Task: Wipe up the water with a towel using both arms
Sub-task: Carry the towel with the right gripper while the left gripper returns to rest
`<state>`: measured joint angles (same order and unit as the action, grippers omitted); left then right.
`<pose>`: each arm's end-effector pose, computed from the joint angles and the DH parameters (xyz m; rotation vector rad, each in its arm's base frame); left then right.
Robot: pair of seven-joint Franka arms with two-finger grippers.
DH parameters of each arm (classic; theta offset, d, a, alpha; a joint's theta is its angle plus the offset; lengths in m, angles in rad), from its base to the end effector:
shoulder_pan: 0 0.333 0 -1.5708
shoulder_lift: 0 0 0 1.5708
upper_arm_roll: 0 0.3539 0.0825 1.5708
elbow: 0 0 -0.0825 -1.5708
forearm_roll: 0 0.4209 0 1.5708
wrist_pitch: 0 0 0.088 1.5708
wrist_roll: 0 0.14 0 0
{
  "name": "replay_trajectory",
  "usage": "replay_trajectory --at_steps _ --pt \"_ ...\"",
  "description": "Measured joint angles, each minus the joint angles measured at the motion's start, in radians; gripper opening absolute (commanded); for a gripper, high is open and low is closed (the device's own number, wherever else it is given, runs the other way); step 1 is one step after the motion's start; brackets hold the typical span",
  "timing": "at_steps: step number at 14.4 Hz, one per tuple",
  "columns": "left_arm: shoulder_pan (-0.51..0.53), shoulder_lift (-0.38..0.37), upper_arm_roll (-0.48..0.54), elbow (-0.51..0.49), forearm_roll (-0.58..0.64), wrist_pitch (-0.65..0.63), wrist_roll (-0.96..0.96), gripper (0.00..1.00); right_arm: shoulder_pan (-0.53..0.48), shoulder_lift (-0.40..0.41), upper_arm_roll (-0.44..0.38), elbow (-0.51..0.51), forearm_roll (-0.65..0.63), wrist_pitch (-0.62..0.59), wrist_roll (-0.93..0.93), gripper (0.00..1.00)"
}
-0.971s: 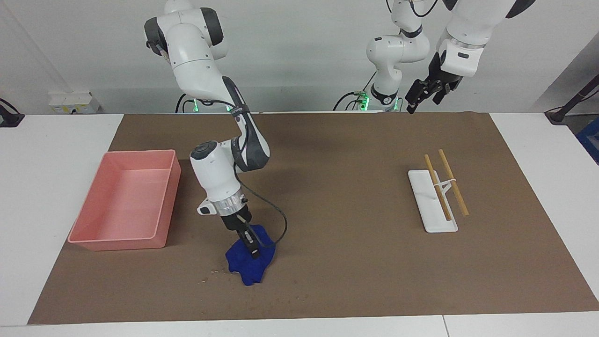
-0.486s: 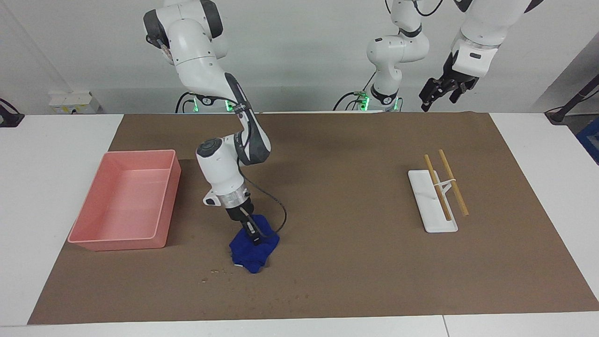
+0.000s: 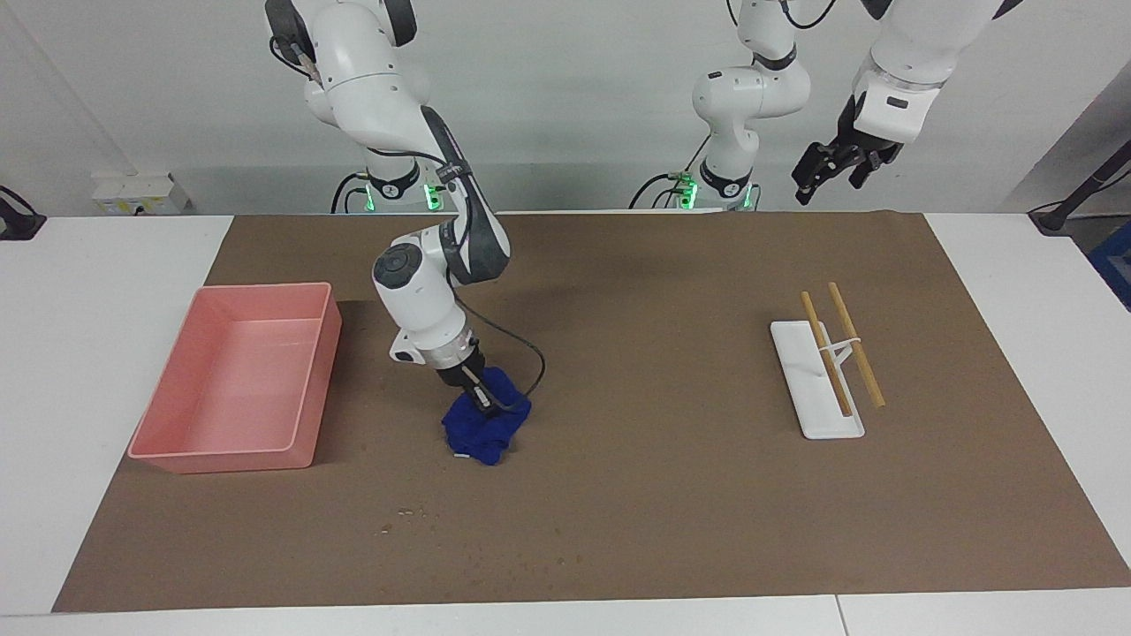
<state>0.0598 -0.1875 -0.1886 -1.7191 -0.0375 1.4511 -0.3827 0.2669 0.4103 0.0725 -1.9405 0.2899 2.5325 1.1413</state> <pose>0.5038 -0.0803 0.6464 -3.0948 -0.3978 0.1275 0.6470 0.2285 0.2665 -2.4884 1.4149 0.0189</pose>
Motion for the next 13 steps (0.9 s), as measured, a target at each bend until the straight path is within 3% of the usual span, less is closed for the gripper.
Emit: replay_trajectory --at_steps 4,9,13 --pt "0.0 0.0 0.002 0.0 0.0 0.008 0.142 1.0 0.0 -0.08 0.0 -0.075 0.0 -0.155 0.001 0.0" --pt "0.012 0.003 0.021 0.0 0.0 0.05 0.278 1.0 0.001 -0.15 0.0 -0.131 0.0 -0.455 -0.01 0.0" --pt "0.016 0.053 0.022 0.023 0.012 0.059 0.345 1.0 0.001 -0.188 0.0 -0.184 -0.033 -0.604 -0.127 0.0"
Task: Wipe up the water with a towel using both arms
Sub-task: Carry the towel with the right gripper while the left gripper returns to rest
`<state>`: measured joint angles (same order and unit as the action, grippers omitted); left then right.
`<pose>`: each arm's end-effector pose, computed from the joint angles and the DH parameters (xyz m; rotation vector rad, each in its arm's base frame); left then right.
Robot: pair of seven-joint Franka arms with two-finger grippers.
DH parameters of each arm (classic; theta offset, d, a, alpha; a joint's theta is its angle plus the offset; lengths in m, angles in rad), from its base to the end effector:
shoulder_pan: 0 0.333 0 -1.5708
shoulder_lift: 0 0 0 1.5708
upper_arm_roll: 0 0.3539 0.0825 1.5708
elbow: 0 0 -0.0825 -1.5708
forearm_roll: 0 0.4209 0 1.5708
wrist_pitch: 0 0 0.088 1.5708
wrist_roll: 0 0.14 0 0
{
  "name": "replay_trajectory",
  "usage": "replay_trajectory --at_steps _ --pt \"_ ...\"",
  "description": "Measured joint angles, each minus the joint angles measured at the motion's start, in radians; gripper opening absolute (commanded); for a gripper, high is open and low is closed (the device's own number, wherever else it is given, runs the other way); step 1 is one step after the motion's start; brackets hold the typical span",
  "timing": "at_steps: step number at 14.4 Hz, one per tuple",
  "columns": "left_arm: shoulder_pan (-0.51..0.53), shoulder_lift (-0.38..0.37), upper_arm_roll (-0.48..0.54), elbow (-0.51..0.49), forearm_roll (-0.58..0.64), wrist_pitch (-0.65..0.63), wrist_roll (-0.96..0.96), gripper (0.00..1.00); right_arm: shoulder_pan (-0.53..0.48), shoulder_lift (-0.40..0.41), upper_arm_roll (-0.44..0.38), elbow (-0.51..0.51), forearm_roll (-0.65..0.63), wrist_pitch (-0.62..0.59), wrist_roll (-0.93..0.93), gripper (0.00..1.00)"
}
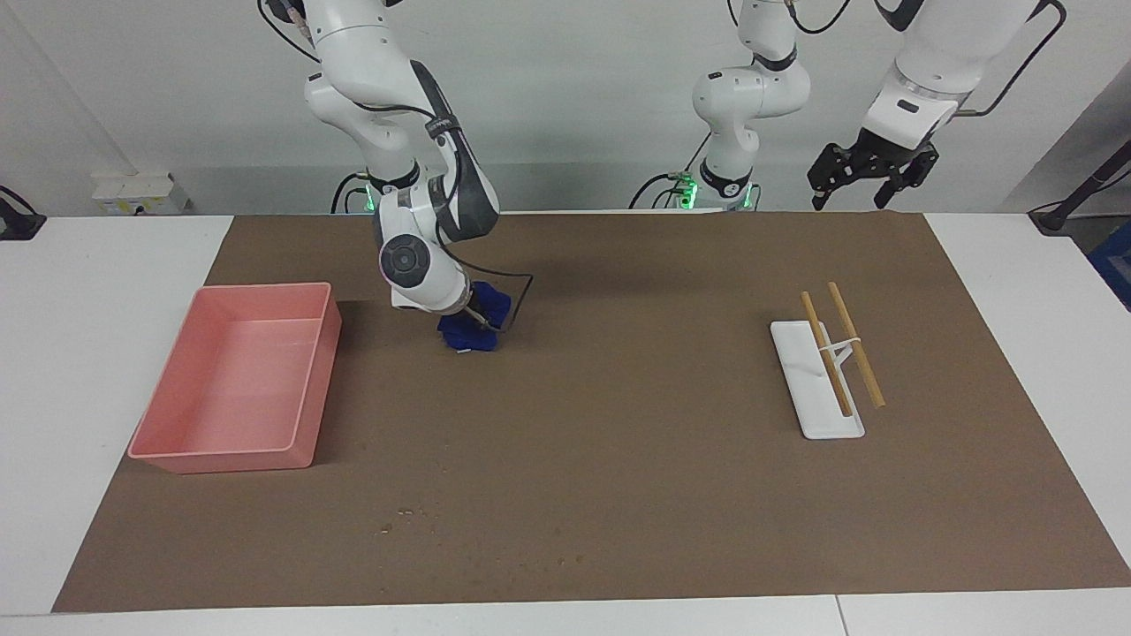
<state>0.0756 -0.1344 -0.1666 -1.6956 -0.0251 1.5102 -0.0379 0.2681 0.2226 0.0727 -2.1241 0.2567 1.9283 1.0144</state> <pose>0.5327 -0.0582 0.6359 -3.1389 0.0815 0.0831 0.5029 0.2056 0.2635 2.7361 -1.1786 -0.7153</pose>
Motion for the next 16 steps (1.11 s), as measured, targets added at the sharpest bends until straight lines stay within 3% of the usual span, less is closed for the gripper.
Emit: replay_trajectory --at_steps 6,11,14,16 --pt "-0.07 0.055 -0.002 0.04 0.035 -0.001 0.018 1.0 -0.038 -0.051 -0.006 0.017 -0.102 -0.096 -0.076 0.0" --pt "-0.137 0.055 0.039 0.041 0.047 0.003 0.018 1.0 -0.153 -0.099 -0.016 0.261 -0.159 -0.277 -0.096 0.0" --pt "-0.137 0.067 0.046 0.04 0.047 0.025 0.02 1.0 -0.234 -0.129 -0.017 0.329 -0.234 -0.277 -0.182 0.0" --pt "-0.136 0.082 0.053 0.041 0.047 0.033 0.02 1.0 -0.318 -0.133 -0.018 0.326 -0.258 -0.215 -0.291 0.0"
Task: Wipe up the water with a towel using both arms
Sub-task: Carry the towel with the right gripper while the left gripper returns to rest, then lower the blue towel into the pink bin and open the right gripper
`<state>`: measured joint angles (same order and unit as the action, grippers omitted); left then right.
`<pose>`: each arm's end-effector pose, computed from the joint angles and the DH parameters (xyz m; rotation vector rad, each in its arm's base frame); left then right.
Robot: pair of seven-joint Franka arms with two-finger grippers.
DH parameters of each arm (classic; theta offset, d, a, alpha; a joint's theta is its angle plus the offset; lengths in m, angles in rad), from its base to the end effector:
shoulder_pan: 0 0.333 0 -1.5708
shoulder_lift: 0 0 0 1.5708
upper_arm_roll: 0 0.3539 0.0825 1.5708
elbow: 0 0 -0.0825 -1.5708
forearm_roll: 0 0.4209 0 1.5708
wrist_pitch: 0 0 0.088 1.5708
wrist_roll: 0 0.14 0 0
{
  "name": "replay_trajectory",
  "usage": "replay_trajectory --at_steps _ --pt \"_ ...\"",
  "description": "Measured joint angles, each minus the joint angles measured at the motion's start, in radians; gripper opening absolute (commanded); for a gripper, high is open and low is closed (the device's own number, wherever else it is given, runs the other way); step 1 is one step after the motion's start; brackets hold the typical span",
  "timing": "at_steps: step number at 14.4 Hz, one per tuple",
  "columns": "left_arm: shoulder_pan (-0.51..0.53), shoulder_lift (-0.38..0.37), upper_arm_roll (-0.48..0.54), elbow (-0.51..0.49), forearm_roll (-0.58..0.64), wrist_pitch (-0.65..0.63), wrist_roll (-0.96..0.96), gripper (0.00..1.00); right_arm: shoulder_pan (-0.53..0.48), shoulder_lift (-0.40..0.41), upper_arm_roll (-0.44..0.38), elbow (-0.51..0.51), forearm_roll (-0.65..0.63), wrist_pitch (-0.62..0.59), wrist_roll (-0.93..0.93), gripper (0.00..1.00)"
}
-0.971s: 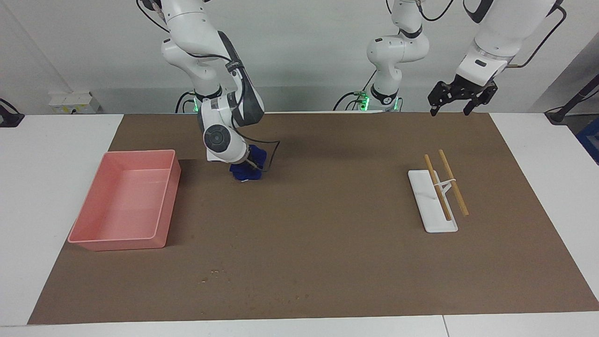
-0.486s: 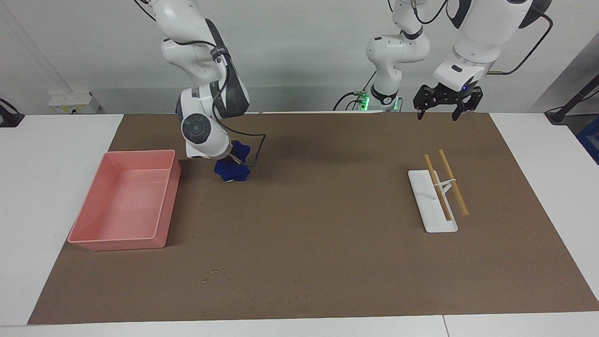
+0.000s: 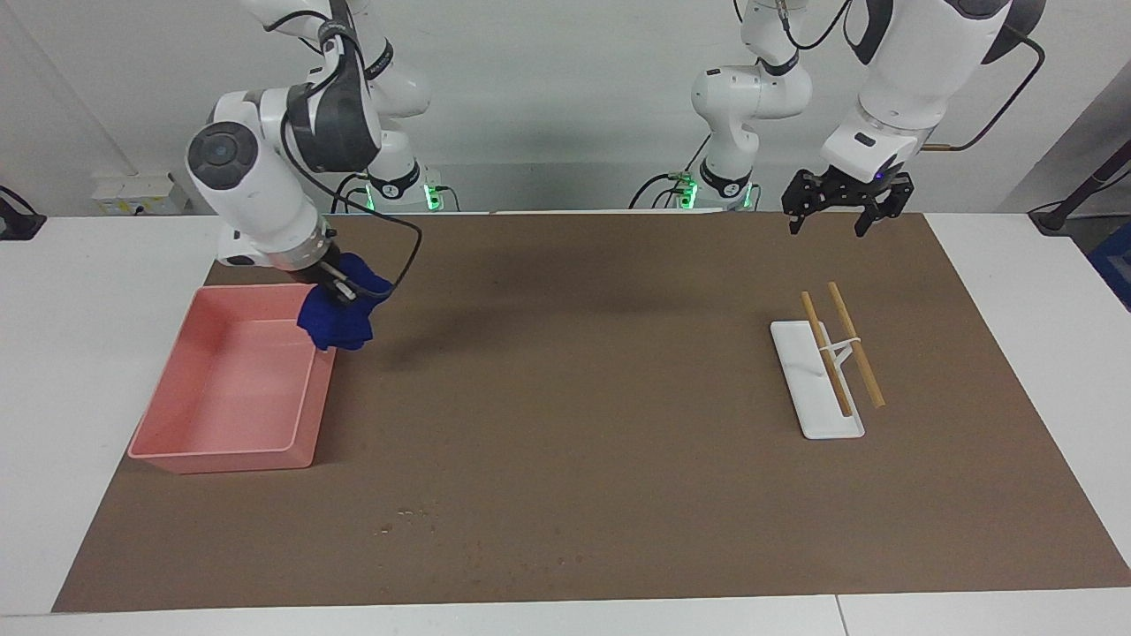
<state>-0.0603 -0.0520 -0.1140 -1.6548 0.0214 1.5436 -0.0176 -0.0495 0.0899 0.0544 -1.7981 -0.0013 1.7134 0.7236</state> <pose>0.5586 -0.0969 0.6146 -3.0980 0.2428 0.0880 0.6019 0.0020 0.4721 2.8765 -1.0798 -0.2531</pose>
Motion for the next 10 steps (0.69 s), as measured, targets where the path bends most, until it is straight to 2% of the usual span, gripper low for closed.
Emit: replay_trajectory --at_steps 5,10 --pt "0.02 0.01 0.012 0.0 0.0 0.008 0.001 1.0 -0.228 0.038 -0.004 -0.117 -0.001 0.297 -0.287 0.0" --pt "0.032 0.01 0.011 0.0 0.0 0.007 0.001 1.0 -0.284 0.077 -0.002 -0.281 -0.001 0.497 -0.361 0.0"
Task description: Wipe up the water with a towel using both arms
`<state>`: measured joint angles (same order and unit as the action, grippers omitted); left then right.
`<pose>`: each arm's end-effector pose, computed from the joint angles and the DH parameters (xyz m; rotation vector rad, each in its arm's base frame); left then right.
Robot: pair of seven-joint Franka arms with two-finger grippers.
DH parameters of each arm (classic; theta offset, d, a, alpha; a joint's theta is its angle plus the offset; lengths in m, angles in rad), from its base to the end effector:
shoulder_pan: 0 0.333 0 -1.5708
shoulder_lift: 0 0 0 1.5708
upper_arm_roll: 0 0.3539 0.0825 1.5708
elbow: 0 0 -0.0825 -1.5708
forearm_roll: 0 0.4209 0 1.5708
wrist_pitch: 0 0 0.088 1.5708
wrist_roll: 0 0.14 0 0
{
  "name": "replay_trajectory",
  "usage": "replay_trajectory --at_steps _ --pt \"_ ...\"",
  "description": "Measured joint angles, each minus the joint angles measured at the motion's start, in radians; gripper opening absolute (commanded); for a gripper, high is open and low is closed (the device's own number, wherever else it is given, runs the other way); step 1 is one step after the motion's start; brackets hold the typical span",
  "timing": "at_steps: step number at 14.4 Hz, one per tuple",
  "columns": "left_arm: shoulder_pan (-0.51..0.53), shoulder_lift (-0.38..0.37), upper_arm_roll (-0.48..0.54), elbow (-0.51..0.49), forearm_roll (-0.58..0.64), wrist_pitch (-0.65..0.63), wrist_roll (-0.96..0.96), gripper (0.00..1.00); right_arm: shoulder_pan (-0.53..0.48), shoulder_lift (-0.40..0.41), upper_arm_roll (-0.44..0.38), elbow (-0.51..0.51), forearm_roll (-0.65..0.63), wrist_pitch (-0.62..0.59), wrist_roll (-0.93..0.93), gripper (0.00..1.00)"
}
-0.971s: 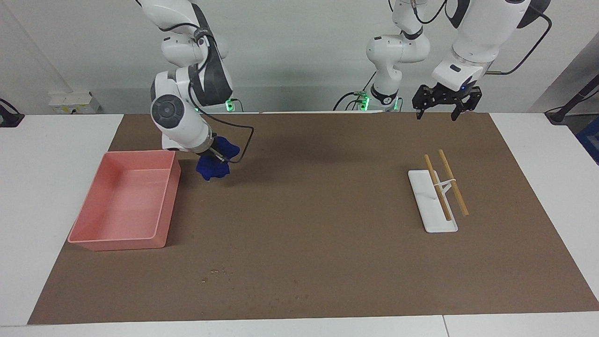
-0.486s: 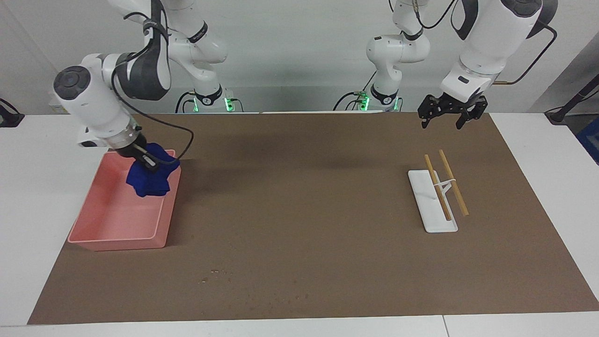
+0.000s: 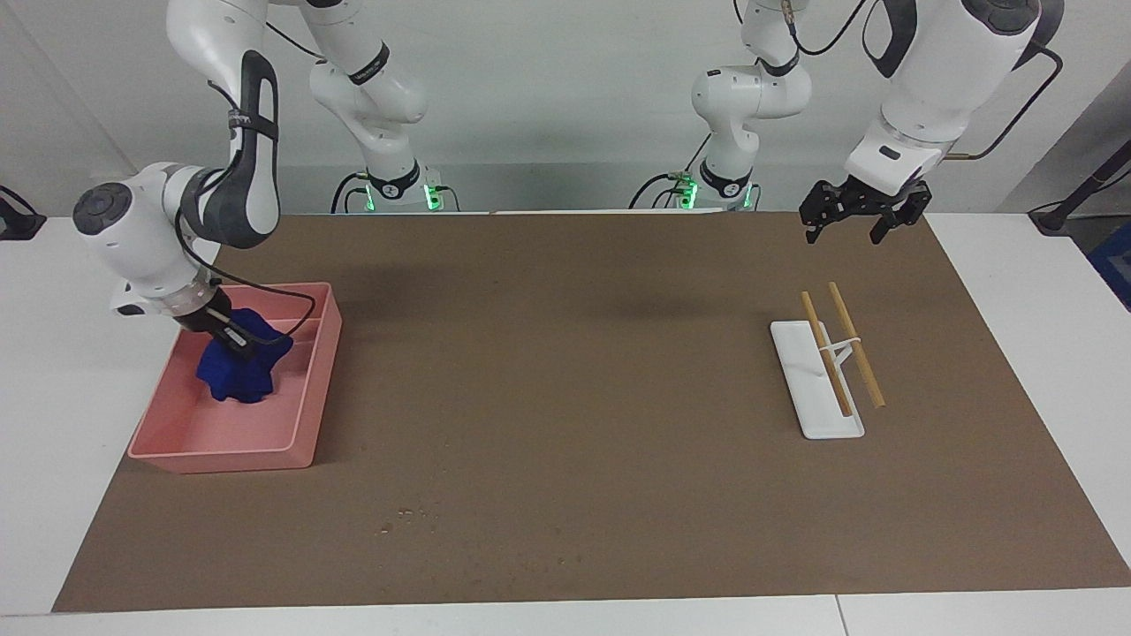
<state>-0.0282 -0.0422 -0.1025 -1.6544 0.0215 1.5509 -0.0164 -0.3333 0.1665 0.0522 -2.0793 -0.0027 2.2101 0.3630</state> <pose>0.5662 -0.0725 0.6099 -3.1049 0.1777 0.0925 0.5793 -0.1678 0.3268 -2.9753 0.9910 0.0560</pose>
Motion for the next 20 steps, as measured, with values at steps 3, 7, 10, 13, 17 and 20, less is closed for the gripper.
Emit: replay_trajectory --at_steps 3,7,10,13,17,20 --pt "0.003 0.0 -0.002 0.0 0.0 -0.001 0.0 1.0 0.001 0.0 0.005 -0.061 0.0 0.015 -0.053 0.19" --pt "0.003 -0.002 -0.009 0.0 0.0 -0.005 0.0 1.0 0.011 -0.004 0.01 -0.068 -0.048 -0.002 -0.138 0.77" --pt "0.003 -0.005 -0.011 0.0 0.0 -0.005 0.0 1.0 0.035 -0.017 0.019 -0.021 -0.106 -0.086 -0.186 1.0" --pt "0.003 -0.008 -0.013 0.0 0.0 -0.004 0.0 1.0 0.074 -0.056 0.024 0.097 -0.107 -0.235 -0.271 1.0" --pt "0.003 -0.008 -0.013 0.0 0.0 -0.004 0.0 1.0 0.124 -0.135 0.057 0.22 -0.103 -0.373 -0.281 1.0" --pt "0.003 -0.008 -0.013 0.0 0.0 -0.004 0.0 1.0 0.131 -0.191 0.112 0.263 -0.031 -0.456 -0.281 1.0"
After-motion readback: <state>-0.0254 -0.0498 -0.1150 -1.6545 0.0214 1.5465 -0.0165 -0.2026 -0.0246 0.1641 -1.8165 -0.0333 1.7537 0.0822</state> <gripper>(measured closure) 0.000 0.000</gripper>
